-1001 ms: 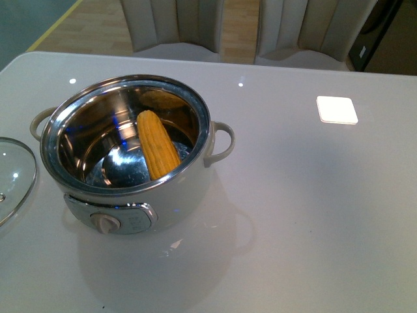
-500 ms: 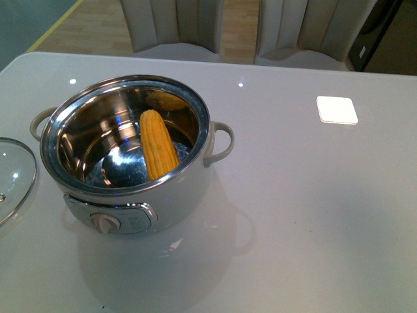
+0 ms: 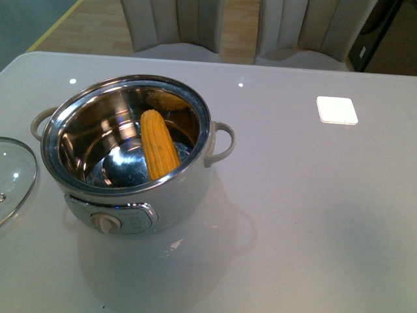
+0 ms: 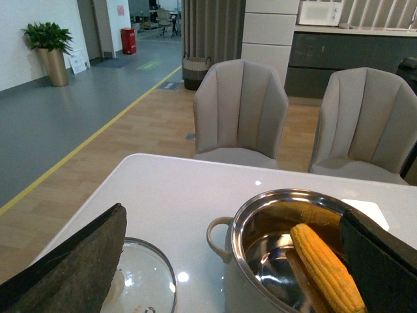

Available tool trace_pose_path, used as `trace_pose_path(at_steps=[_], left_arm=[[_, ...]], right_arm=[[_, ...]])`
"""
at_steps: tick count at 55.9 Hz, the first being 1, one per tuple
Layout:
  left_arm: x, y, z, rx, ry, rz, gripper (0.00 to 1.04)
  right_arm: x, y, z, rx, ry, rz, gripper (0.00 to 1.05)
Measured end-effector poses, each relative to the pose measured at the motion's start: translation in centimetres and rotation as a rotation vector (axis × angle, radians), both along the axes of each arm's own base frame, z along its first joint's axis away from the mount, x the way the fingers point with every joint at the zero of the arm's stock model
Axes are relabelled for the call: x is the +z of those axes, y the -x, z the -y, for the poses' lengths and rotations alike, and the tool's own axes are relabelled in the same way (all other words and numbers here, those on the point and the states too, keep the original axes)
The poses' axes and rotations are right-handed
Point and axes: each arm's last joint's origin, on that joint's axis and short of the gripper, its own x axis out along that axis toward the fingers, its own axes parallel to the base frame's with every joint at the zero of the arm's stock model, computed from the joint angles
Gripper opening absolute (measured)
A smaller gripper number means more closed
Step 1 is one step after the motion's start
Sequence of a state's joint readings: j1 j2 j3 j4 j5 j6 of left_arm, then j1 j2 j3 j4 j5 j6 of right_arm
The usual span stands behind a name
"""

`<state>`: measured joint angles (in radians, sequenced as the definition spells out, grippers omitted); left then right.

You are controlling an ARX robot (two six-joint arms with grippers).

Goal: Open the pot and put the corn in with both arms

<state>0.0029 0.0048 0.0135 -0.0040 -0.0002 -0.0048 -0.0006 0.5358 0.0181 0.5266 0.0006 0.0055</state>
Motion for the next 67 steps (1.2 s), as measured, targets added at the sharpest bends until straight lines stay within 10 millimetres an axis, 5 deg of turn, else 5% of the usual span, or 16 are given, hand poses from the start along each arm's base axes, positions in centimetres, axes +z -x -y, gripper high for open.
trace_pose_path(at_steps=[67], left_arm=[[0.0, 0.0, 0.0, 0.000, 0.000, 0.000, 0.98]], right_arm=[[-0.1, 3.5, 0.0, 0.000, 0.000, 0.003, 0.02]])
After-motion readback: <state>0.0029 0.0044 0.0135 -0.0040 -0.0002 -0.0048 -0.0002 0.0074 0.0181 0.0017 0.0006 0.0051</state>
